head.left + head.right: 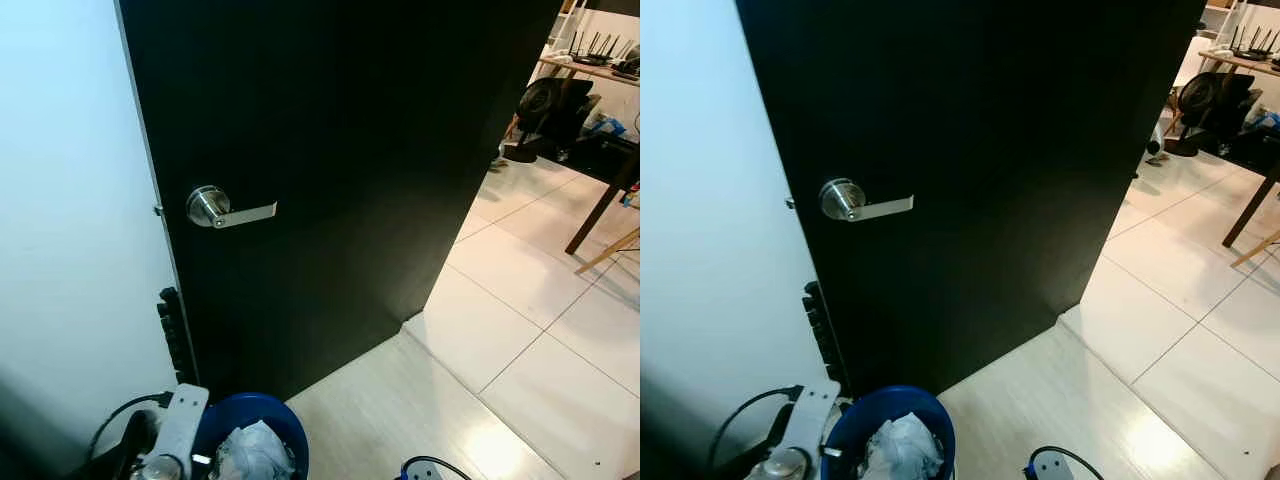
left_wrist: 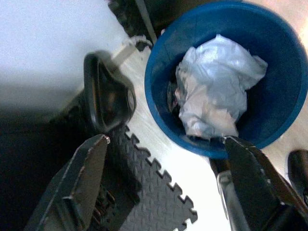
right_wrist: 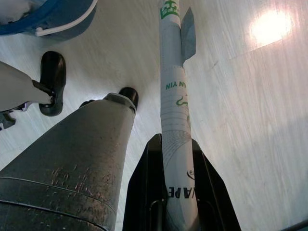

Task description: Clean up the room

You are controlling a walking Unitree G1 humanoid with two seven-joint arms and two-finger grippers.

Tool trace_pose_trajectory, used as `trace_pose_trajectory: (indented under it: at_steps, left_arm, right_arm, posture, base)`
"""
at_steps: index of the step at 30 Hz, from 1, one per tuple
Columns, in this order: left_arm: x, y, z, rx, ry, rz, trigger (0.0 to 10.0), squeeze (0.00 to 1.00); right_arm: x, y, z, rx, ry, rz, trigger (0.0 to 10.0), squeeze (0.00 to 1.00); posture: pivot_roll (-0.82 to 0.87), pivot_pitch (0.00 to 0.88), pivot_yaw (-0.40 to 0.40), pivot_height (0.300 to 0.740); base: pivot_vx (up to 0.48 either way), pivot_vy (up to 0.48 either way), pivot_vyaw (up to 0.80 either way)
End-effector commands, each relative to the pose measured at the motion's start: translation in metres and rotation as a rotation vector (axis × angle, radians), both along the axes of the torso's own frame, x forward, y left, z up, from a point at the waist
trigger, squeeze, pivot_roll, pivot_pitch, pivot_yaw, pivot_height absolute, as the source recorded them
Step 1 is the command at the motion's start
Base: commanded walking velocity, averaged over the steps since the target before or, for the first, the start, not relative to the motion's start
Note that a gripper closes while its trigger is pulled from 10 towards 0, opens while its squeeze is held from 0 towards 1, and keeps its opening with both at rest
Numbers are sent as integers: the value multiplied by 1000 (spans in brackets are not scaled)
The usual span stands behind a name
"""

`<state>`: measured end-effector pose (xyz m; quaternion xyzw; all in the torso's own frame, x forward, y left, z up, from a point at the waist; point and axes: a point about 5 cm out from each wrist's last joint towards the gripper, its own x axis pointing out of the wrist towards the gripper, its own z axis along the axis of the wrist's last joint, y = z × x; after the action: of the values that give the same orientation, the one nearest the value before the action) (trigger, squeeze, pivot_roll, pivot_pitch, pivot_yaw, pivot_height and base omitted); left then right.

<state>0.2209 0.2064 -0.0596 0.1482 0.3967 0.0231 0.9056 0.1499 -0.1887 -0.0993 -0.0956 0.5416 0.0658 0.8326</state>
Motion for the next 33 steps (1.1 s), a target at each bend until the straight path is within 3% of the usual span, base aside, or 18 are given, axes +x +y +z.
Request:
trace_pose_trajectory:
  at_steps: [1, 2, 6, 9, 12, 13, 14, 16, 18, 27, 33]
  left_arm:
    - [-18, -2, -11, 3, 79, -30, 10000, 0]
    - [-18, -2, -11, 3, 79, -30, 10000, 0]
    - [-49, -5, -28, -27, 186, -51, 10000, 0]
    - [-61, -8, -34, -67, 226, -64, 10000, 0]
    - [-62, -10, -34, -110, 216, -40, 10000, 0]
    - [-63, -10, -34, -123, 213, -26, 10000, 0]
    - [-63, -10, -34, -123, 213, -26, 10000, 0]
    - [-63, -11, -34, -152, 212, -1, 10000, 0]
    - [-63, -10, -34, -170, 215, 14, 10000, 0]
    - [-59, -10, -33, -160, 222, -19, 10000, 0]
    - [-59, -10, -33, -153, 226, -16, 10000, 0]
  right_arm:
    - [0, -1, 0, -8, -14, 3, 10000, 0]
    - [0, -1, 0, -8, -14, 3, 10000, 0]
    - [3, 0, 2, -1, -57, 5, 10000, 0]
    - [5, 2, 3, 13, -63, 71, 10000, 0]
    - [7, 4, 4, 26, -62, 120, 10000, 0]
    - [17, 4, 8, 27, -85, 141, 10000, 0]
    - [17, 4, 8, 27, -85, 141, 10000, 0]
    - [66, -7, 35, 41, -182, 179, 10000, 0]
    - [92, -7, 52, 63, -241, 194, 10000, 0]
    - [115, 7, 67, 97, -311, 239, 10000, 0]
    - [117, 5, 69, 59, -309, 221, 10000, 0]
  posture:
    - [37, 0, -74, 740]
    - [37, 0, -74, 740]
    - [44, 0, -79, 740]
    - [48, 0, -84, 740]
    - [56, 0, -91, 740]
    - [58, 0, -93, 740]
    - [58, 0, -93, 740]
    - [70, 0, -97, 740]
    - [71, 0, -95, 740]
    - [69, 0, -83, 740]
    - [70, 0, -82, 740]
  base:
    - [0, 0, 800]
    - [0, 0, 800]
    - [0, 0, 800]
    - [0, 0, 800]
    - [0, 0, 800]
    - [0, 0, 800]
    - [0, 0, 800]
    - [0, 0, 800]
    - [0, -131, 800]
    - [195, -375, 800]
    - [0, 0, 0]
